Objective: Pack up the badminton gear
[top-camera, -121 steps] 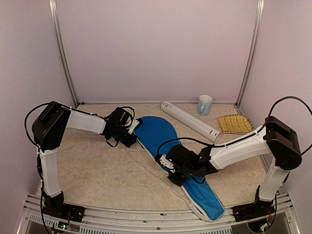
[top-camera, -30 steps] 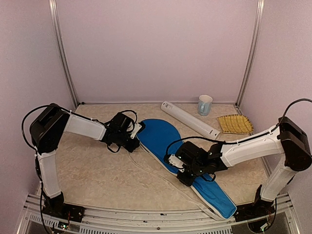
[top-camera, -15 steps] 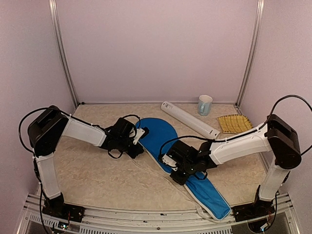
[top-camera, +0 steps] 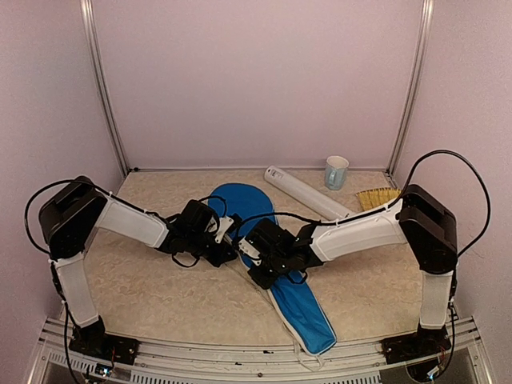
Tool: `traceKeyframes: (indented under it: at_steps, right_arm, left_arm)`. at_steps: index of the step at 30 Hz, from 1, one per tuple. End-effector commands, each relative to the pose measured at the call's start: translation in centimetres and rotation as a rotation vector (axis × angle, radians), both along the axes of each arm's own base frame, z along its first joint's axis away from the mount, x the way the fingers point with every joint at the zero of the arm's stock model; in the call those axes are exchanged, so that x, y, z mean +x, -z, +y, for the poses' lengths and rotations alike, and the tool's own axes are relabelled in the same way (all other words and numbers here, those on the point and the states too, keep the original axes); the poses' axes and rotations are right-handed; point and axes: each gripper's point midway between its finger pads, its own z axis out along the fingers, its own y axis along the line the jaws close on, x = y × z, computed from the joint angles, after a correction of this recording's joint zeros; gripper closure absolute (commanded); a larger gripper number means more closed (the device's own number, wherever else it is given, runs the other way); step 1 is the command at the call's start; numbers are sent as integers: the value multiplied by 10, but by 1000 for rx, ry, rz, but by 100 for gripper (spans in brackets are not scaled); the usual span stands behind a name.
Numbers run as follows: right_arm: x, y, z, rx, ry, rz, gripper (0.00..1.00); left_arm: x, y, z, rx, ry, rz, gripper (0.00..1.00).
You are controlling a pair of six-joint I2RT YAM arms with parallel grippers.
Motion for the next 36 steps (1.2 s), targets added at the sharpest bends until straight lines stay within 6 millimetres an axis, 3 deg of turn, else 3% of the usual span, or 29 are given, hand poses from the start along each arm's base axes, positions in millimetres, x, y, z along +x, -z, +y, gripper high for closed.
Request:
traceKeyframes:
  at_steps: [1,6,19,23,29,36]
  right_arm:
    - [9,-31,30,139,-46,-33,97]
    - [-19,-47,11,206,-75,39,64]
    - [-72,-54,-66,286,-21,225,49]
    - [-77,-34,-87,201,25,245,52]
    - [-67,-10,-68,204,46,271,61]
    - [-54,18,-59,193,119,319,76]
  left_arm:
    - [23,1,24,-36,-101,56,100]
    - [38,5,36,1,-129,46,100]
    - [46,16,43,27,-137,63,100]
    - [45,15,41,20,-128,64,100]
    - [36,14,30,8,-84,69,100]
    - [-2,16,14,22,-8,76,100]
